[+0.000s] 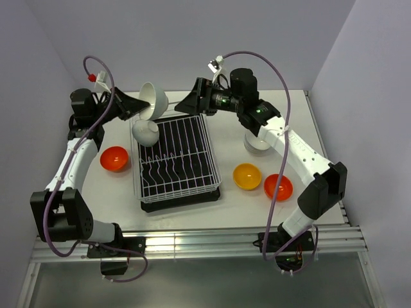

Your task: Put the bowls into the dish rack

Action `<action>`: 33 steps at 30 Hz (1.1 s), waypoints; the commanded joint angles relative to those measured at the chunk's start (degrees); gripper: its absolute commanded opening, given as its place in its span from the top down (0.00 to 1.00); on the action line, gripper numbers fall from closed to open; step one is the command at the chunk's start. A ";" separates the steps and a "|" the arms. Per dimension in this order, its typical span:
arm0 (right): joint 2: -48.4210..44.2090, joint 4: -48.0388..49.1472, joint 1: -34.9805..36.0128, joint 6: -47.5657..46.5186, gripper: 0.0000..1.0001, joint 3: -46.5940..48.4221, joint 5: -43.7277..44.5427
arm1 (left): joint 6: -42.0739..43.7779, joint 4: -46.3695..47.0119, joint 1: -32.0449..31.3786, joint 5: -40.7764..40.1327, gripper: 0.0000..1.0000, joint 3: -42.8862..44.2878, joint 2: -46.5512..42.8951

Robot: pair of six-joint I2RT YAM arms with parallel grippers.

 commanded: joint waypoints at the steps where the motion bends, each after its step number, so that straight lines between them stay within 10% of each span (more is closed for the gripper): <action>1: 1.46 1.04 0.42 4.26 0.00 3.04 -0.36 | -6.22 8.86 -2.21 1.28 1.00 0.42 0.52; 28: 6.30 -2.48 5.96 7.17 0.00 8.67 7.38 | -6.58 9.47 -8.54 -3.03 1.00 -1.25 0.78; 33: 6.82 -1.26 5.87 8.31 0.26 8.14 8.08 | -6.75 9.39 -8.71 -3.03 1.00 -1.60 0.52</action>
